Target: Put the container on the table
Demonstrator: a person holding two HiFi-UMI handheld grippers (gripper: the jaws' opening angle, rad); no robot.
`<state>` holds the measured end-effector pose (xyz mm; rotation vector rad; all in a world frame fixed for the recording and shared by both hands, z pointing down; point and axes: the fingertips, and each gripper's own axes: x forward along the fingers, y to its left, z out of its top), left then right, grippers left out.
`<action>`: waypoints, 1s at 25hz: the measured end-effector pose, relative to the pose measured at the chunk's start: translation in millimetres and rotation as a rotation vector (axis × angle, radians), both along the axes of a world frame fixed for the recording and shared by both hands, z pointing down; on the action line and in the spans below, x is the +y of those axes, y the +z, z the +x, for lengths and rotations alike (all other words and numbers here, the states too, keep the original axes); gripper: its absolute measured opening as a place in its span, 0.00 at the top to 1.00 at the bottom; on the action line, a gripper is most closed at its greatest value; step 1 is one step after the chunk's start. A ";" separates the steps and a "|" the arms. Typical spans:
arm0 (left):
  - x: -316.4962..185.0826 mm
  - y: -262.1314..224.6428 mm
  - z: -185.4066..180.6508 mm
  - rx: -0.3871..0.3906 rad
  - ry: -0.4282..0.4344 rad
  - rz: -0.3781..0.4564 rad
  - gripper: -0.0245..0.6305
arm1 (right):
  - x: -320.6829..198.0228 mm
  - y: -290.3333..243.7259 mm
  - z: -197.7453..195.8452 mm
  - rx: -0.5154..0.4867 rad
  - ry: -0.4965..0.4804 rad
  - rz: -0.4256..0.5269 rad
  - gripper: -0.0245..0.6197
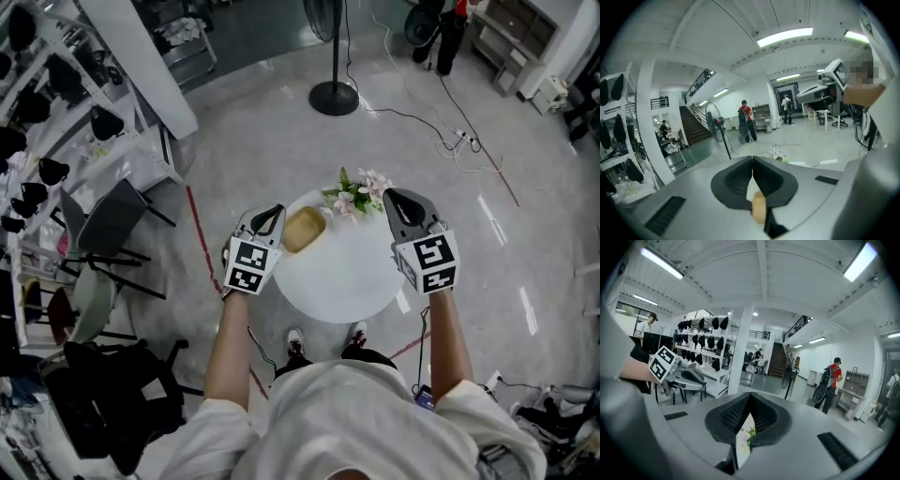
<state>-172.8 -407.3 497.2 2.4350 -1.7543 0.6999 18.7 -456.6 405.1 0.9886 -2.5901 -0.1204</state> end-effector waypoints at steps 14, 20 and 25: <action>40.7 -196.9 -33.5 0.090 -0.038 0.384 0.93 | 35.0 -114.8 -34.7 -0.033 -0.076 0.222 0.94; 55.3 -218.5 -29.5 0.001 -0.038 0.424 0.93 | 42.0 -133.9 -42.1 -0.025 -0.067 0.262 0.94; 58.0 -219.4 -22.1 -0.026 -0.024 0.418 0.93 | 42.3 -135.5 -44.4 -0.017 -0.073 0.264 0.94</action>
